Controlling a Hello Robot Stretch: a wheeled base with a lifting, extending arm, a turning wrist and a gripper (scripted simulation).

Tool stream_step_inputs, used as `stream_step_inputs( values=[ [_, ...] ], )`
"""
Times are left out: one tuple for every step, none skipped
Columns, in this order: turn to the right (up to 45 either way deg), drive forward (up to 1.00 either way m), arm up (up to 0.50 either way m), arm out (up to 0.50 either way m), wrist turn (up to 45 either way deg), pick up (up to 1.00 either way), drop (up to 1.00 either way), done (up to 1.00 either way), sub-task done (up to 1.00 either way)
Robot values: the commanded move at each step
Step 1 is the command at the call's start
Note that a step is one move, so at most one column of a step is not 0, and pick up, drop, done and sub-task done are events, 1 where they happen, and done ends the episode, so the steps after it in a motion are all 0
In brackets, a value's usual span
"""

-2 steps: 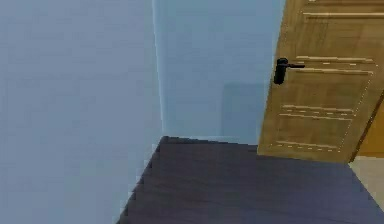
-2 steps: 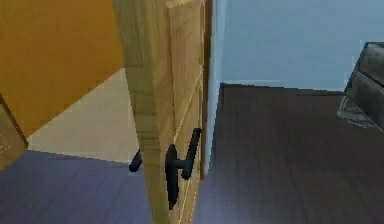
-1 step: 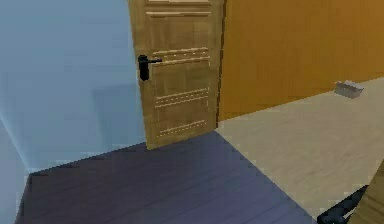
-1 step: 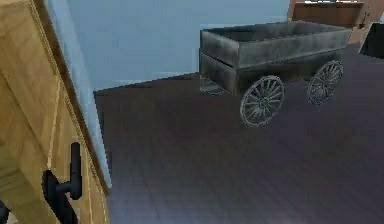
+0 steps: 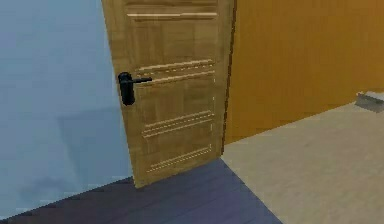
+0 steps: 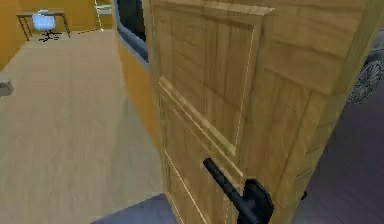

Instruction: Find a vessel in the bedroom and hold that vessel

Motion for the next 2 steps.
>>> stream_step_inputs(
  values=[
    [45.0, 0.0, 0.0, 0.0, 0.0, 0.0, 0.0, 0.0, 0.0],
    [9.0, 0.0, 0.0, 0.0, 0.0, 0.0, 0.0, 0.0, 0.0]
  ],
)
